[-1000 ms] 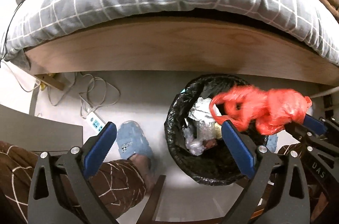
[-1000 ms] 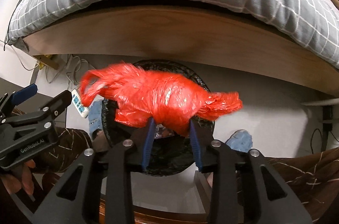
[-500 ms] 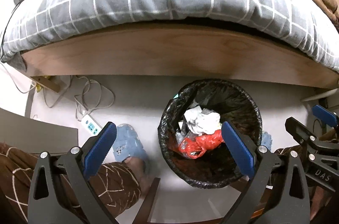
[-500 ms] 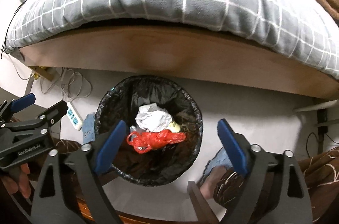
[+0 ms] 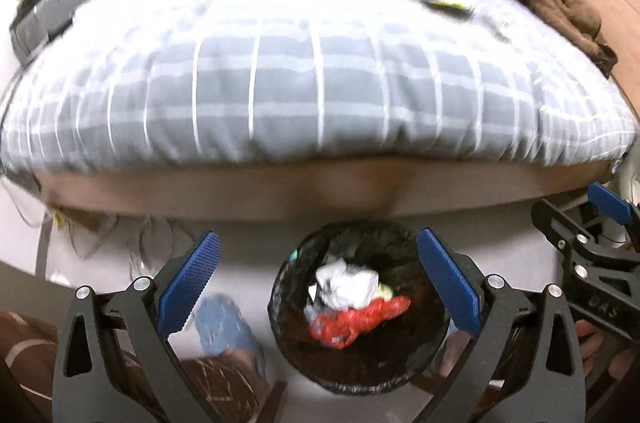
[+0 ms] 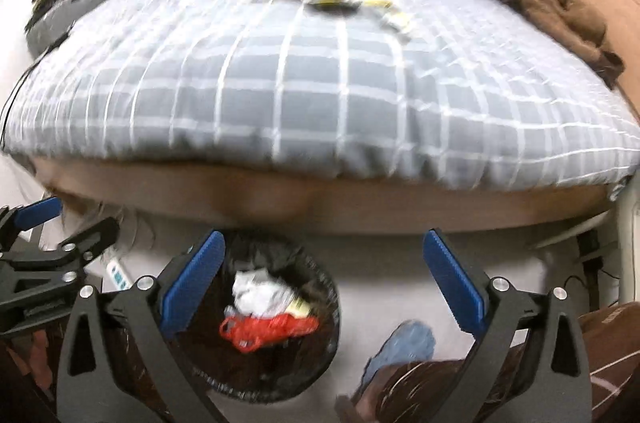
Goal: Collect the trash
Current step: 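Raise both tools back over the bed toward the remaining trash, then grasp the white KEYU cotton pad bag with the left gripper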
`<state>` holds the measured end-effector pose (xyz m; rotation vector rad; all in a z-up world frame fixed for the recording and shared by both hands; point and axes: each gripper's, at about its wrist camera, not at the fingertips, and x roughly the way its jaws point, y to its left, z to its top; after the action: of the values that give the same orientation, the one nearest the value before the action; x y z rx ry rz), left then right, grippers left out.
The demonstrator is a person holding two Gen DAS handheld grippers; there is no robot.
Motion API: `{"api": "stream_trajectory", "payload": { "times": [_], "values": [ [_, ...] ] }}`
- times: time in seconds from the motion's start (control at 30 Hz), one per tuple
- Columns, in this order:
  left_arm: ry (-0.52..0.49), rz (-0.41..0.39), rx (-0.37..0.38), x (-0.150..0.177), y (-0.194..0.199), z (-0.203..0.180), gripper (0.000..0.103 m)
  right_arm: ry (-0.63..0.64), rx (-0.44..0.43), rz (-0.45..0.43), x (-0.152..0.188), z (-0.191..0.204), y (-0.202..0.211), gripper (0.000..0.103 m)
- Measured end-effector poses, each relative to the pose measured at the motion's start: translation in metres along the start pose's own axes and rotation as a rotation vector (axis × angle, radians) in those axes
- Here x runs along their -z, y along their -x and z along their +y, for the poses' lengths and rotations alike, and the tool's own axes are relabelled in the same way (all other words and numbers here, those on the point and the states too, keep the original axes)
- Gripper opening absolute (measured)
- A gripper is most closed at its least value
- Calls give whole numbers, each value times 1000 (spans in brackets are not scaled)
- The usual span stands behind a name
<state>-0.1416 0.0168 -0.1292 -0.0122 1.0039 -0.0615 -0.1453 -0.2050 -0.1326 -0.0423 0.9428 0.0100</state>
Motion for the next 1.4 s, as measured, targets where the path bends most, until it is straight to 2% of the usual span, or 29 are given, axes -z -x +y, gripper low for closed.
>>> {"api": "stream_trajectory", "payload": {
  "times": [0.2,0.5,0.67,0.9,1.07,1.4],
  "values": [
    [19,-79,17,-30,15,-3,97,-30,-13,-59,-22,-12,5,96],
    [-16,-152,-15,-84,5,-12,97,-53,-22,-125,-60,-27,3,96],
    [-33,-162,-12,-111,-6,-20,97,-81,-36,-155,-88,-37,-9,96],
    [-29,-185,16,-150,-18,-37,97,-63,-3,-186,-126,-47,-27,96],
    [-47,-210,22,-179,-30,-53,97,-74,28,-182,-152,-64,-47,96],
    [-68,-195,24,-240,-79,-81,97,-98,62,-167,-193,-94,-80,96]
  ]
}}
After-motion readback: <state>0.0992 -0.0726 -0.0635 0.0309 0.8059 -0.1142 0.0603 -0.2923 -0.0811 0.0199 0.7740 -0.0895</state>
